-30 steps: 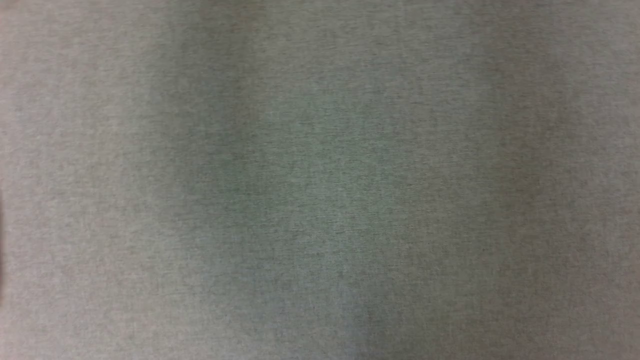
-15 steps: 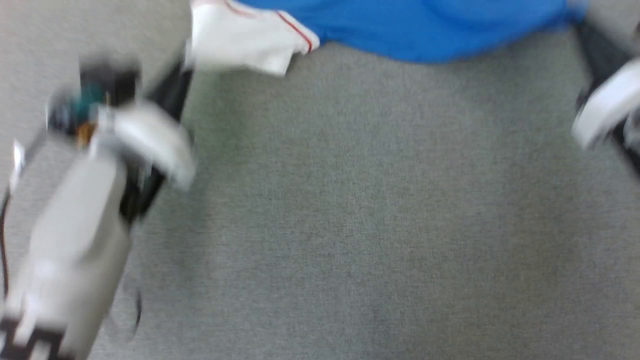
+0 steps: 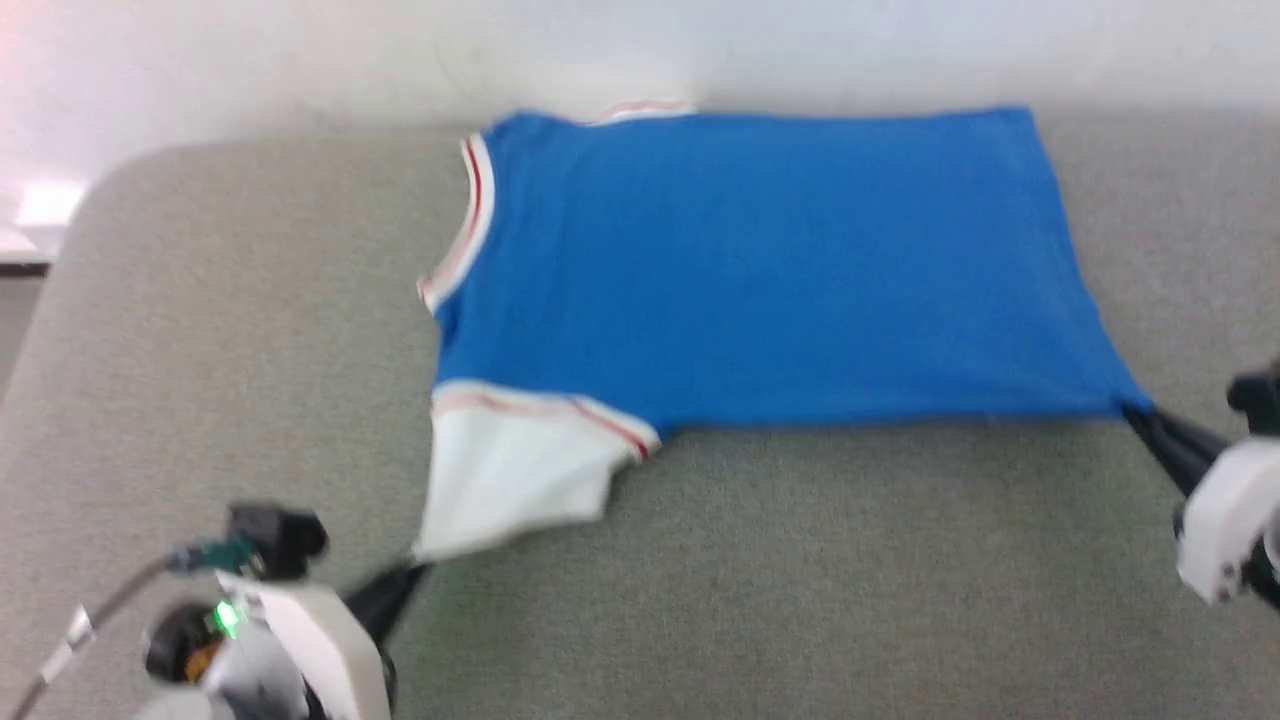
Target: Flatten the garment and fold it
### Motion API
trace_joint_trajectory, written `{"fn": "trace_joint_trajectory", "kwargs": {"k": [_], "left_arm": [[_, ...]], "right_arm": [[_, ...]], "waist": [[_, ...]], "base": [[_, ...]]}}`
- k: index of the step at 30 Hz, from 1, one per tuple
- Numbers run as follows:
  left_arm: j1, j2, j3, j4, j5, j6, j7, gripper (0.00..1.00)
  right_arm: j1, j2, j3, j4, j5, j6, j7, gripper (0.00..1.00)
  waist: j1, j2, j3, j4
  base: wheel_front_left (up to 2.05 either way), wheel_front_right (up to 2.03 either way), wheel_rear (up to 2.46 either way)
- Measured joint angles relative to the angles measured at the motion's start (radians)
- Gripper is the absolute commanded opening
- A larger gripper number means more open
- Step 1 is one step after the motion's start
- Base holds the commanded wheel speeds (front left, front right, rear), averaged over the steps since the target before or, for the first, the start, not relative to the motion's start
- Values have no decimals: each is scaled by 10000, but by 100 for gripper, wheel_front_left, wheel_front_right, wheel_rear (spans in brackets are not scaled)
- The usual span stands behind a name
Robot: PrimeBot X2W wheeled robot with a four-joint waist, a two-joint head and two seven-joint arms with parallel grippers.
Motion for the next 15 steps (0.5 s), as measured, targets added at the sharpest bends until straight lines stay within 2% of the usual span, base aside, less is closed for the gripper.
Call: {"fn": "trace_joint_trajectory", "kwargs": {"k": [6, 12, 15], "left_arm": [[1837, 121, -341, -1639, -617, 723, 790, 0], [3214, 291, -696, -2276, -1218, 1068, 1436, 0], [3530, 407, -602, -2610, -1329, 1246, 1373, 0]], "right_arm": [[1585, -642, -102, -512, 1127, -2, 692, 0], [3325, -1055, -257, -1434, 2228, -2, 1490, 0], [3914, -1281, -543, -1927, 2527, -2, 1588, 0]], "waist": [[1, 0, -925, 177], [2, 0, -1576, 304], [2, 0, -1769, 338]], "base": [[0, 0, 0], [0, 0, 0], [0, 0, 0]]}}
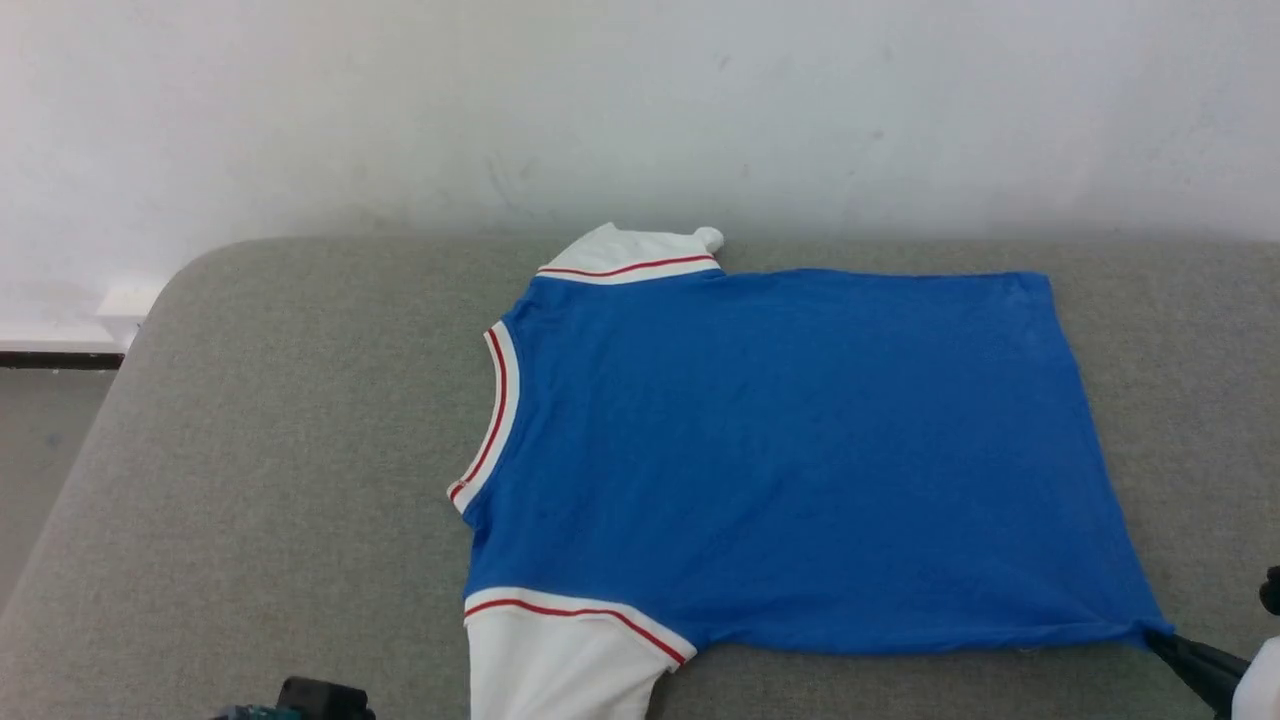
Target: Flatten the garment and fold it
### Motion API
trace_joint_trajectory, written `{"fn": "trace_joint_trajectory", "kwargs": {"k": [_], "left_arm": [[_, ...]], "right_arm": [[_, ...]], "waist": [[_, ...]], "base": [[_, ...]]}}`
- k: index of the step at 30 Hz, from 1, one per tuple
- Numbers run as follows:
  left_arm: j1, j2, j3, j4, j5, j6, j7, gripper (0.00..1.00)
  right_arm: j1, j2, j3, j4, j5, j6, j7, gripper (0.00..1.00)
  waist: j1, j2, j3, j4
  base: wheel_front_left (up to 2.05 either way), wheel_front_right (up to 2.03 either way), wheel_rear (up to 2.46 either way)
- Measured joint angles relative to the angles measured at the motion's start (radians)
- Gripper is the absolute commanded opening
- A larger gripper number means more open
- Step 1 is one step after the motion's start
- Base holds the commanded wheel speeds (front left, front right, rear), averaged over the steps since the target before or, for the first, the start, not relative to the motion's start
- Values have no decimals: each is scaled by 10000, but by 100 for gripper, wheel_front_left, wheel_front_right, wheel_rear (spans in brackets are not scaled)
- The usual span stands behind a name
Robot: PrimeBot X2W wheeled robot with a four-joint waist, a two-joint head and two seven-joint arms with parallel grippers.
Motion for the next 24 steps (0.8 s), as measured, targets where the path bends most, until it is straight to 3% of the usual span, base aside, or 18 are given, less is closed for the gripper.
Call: {"fn": "trace_joint_trajectory", "kwargs": {"k": [6, 13, 24], "left_arm": [[-212, -38, 370, -476, 245, 29, -752, 0], [-2170, -777, 897, -341, 876, -178, -1900, 0], [-6269, -1935, 786, 2633, 1921, -291, -2102, 0]], "right_arm": [[314, -159, -938, -869, 163, 0, -159, 0], [-262, -48, -2295, -1164, -8, 0, -360, 0], [-2561, 759, -2951, -384, -1183, 0, 1068, 0]], "waist": [[2, 0, 20, -11], [3, 0, 554, -45], [6, 0, 2099, -91]], "base": [[0, 0, 0], [0, 0, 0], [0, 0, 0]]}}
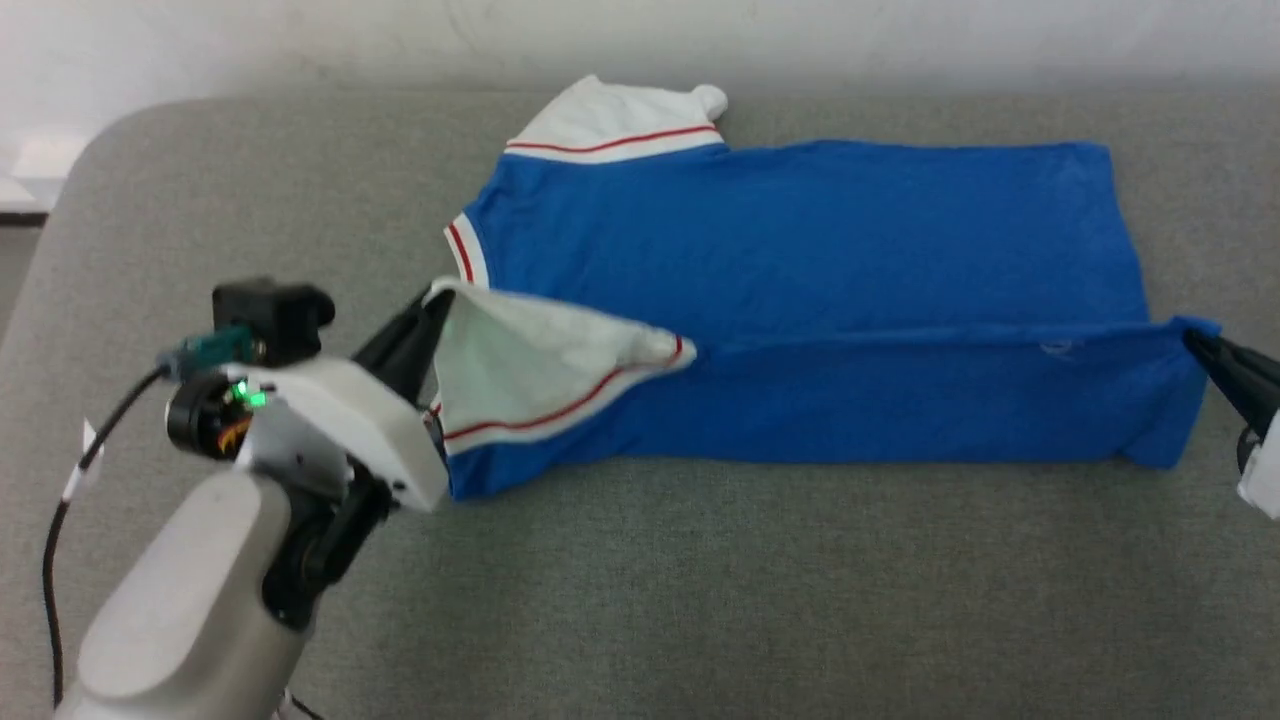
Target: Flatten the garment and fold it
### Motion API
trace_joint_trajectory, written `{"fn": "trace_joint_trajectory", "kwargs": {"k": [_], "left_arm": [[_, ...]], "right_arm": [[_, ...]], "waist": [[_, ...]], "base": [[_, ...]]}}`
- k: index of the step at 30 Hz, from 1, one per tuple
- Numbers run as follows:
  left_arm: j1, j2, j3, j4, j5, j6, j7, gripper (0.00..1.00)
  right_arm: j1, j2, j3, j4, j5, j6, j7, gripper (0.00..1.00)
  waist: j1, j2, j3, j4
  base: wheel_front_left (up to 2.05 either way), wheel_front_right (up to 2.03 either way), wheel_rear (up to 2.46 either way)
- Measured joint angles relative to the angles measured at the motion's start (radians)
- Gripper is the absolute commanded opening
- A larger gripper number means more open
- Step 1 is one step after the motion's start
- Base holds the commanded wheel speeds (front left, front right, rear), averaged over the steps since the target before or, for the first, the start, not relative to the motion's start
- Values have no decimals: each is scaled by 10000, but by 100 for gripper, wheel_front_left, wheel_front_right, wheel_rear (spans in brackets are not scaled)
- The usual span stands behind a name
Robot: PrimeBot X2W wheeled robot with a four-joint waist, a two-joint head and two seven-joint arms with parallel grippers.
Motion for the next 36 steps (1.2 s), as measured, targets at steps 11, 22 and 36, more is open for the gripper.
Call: {"fn": "trace_joint_trajectory", "kwargs": {"k": [11, 22, 36], "left_arm": [[-2568, -625, -704, 3632, 938, -541, -119, 0], [-2973, -1613, -1018, 5931, 1231, -830, -1885, 100], [-80, -1693, -433, 3948, 113, 196, -1939, 100]], "right_arm": [[-1587, 656, 539, 1174, -800, 0, 907, 0], [-2103, 1085, 750, 2270, -1432, 0, 545, 100], [82, 2040, -1354, 2036, -2847, 0, 1361, 100]], "waist": [[0, 0, 1476, -118], [-3, 0, 1700, -88], [-6, 0, 112, 92]], "base": [[0, 0, 0], [0, 0, 0], [0, 0, 0]]}}
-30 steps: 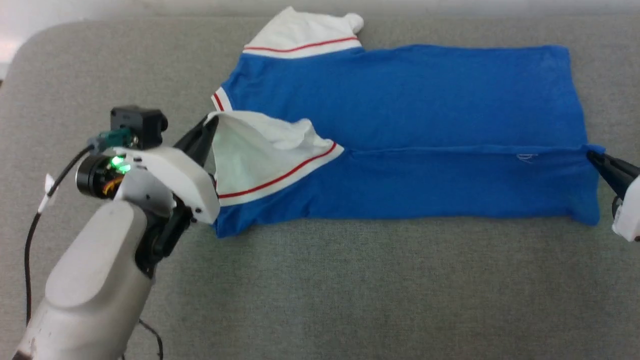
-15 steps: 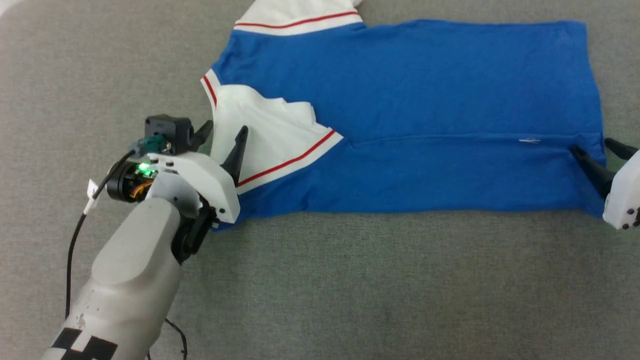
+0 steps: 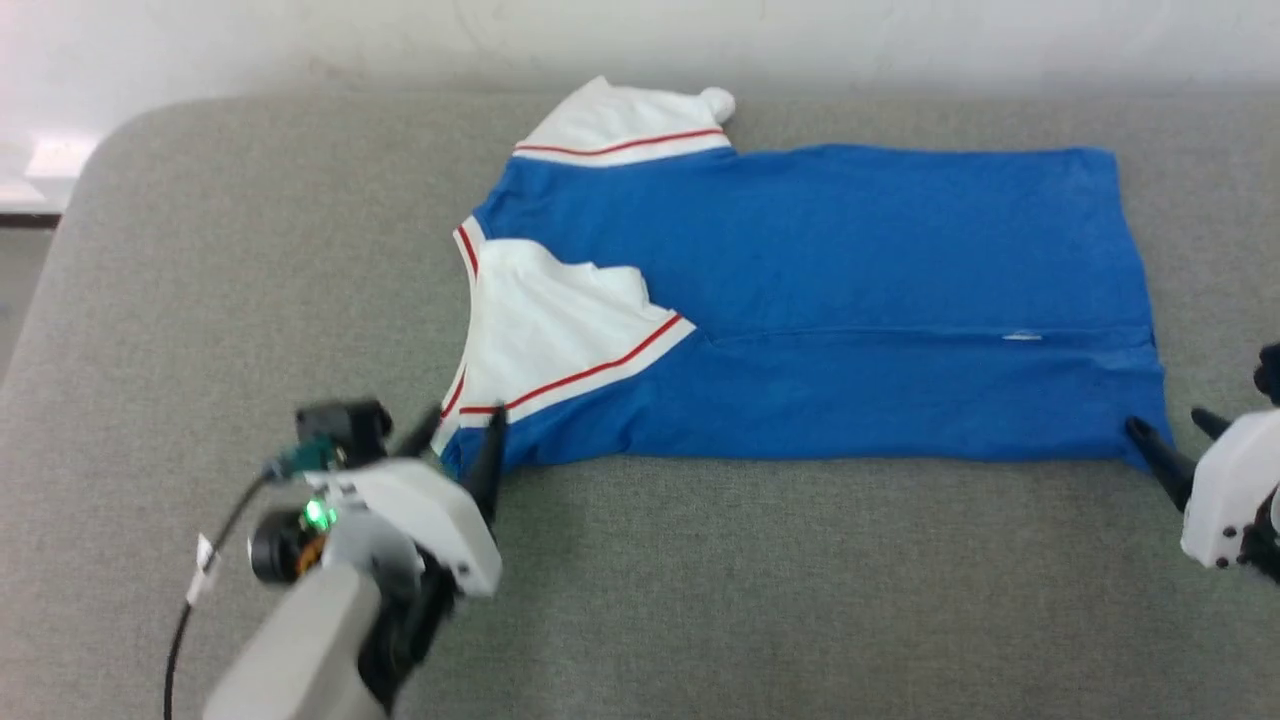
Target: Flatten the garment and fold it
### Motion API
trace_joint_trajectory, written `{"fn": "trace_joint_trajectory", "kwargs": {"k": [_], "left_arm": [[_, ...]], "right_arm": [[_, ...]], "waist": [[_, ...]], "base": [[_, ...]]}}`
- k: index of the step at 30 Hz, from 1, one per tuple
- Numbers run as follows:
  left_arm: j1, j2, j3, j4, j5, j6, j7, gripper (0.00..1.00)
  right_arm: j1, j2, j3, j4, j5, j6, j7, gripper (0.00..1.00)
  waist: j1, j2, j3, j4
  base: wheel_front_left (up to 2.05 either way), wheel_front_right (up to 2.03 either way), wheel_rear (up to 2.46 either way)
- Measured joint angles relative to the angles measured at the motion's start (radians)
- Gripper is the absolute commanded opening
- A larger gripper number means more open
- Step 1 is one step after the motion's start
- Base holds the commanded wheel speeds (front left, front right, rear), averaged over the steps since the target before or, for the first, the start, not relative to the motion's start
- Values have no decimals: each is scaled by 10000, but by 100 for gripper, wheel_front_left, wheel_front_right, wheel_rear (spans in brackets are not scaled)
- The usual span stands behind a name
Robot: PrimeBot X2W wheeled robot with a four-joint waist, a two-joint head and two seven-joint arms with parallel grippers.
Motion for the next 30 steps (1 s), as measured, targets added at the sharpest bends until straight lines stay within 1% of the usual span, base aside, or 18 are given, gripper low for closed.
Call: {"fn": "trace_joint_trajectory", "kwargs": {"k": [2, 5, 8, 11, 14, 16, 17, 18, 21, 25, 27, 30], "left_arm": [[605, 73, -73, -642, -71, 378, 510, 100], [1239, 274, -146, -1513, -115, 1034, 1118, 100], [1484, 458, -79, -2077, -10, 1708, 1327, 100], [1506, 673, -13, -2255, 173, 2226, 1498, 100], [1508, 723, -88, -2255, 242, 2466, 1864, 100], [1485, 755, -155, -2199, 242, 2472, 2140, 100], [1458, 779, -161, -2199, 217, 2449, 2259, 49], [1392, 777, -163, -2182, 184, 2380, 2309, 0], [1161, 779, -157, -2029, 144, 2146, 2232, 0], [1079, 522, -176, -1837, 117, 1829, 1695, 0], [1086, 424, -196, -1868, 119, 1730, 1417, 0], [1156, 313, -311, -2192, 136, 1607, 1108, 0]], "right_arm": [[412, 255, -633, -336, -314, -2, 253, 100], [1011, 713, -1503, -1220, -809, -2, 715, 100], [1614, 1126, -2349, -2270, -1369, -2, 1246, 100], [2090, 1563, -3055, -3411, -1862, -2, 1808, 100], [2431, 1973, -3582, -4445, -2247, -2, 2311, 100], [2629, 2176, -3854, -5014, -2410, -2, 2612, 100], [2705, 2259, -3971, -5252, -2504, -2, 2744, 100], [2760, 2320, -4077, -5463, -2619, -2, 2855, 100], [2903, 2362, -4332, -5896, -2974, -2, 3193, 100], [3045, 2406, -4650, -6088, -3110, -2, 3561, 100], [3031, 2385, -4696, -6002, -3365, -2, 3689, 100], [2801, 2510, -4815, -5473, -3582, -2, 3804, 100]], "waist": [[-1, 0, -152, -21], [-1, 0, -236, -109], [0, 0, -131, -193], [3, 0, 68, -297], [3, 0, 293, -404], [2, 0, 445, -469], [1, 0, 514, -501], [1, 0, 580, -532], [2, 1, 718, -592], [3, 1, 707, -486], [4, 0, 646, -379], [3, 0, 543, -179]], "base": [[0, 0, 0], [0, 0, 0], [0, 0, 0], [0, 0, 0], [0, 0, 0], [0, 0, 0], [0, 0, 0], [0, 0, 0], [0, 0, 0], [0, 0, 0], [0, 0, 0], [0, 0, 0]]}}
